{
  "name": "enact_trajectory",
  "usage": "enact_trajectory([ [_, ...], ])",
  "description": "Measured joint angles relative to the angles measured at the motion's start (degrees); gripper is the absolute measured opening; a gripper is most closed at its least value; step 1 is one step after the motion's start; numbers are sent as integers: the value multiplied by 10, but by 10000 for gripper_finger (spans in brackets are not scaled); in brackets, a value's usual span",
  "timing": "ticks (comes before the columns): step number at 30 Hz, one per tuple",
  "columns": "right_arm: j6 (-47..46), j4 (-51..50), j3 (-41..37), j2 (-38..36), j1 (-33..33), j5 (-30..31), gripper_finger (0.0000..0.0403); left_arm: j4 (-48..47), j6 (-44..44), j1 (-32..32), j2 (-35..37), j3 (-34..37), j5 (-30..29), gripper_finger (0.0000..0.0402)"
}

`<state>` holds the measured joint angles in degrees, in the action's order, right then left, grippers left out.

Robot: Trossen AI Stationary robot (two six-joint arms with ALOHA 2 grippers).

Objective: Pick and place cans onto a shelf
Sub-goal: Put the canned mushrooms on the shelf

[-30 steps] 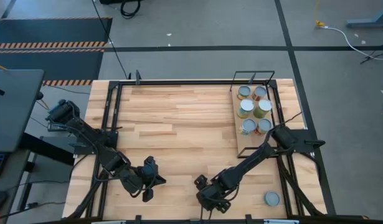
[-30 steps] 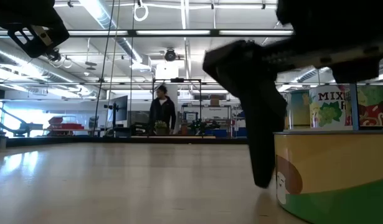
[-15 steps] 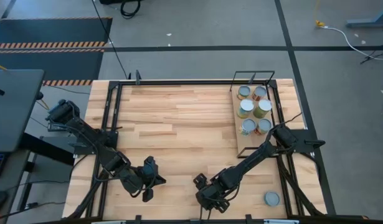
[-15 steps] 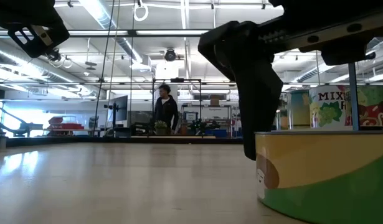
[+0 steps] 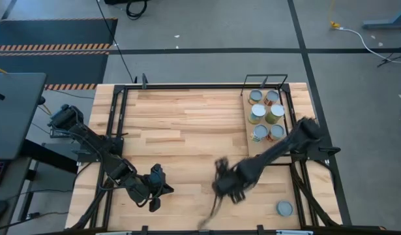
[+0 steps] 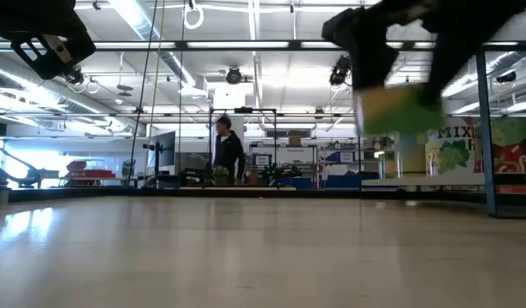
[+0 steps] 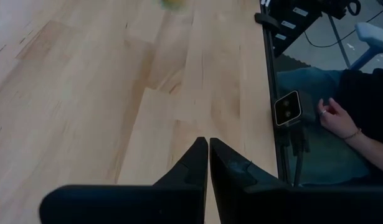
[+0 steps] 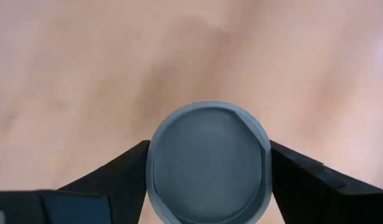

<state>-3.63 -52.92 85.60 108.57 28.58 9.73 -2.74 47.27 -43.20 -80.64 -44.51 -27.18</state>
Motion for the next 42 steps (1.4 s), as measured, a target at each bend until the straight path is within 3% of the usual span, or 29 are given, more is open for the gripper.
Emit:
enact_trajectory([
  [5, -162, -109, -4, -124, -54, 82, 288, 0, 0, 0, 0, 0, 0, 23],
  [13, -474, -364, -4, -273, -142, 158, 288, 0, 0, 0, 0, 0, 0, 23],
  [20, -635, -353, -61, -375, -178, 151, 288, 1, 0, 0, 0, 0, 0, 23],
  [29, -796, -280, -171, -388, -161, 71, 288, 0, 0, 0, 0, 0, 0, 23],
  [42, -896, -292, -179, -318, -154, 6, 288, 0, 0, 0, 0, 0, 0, 23],
])
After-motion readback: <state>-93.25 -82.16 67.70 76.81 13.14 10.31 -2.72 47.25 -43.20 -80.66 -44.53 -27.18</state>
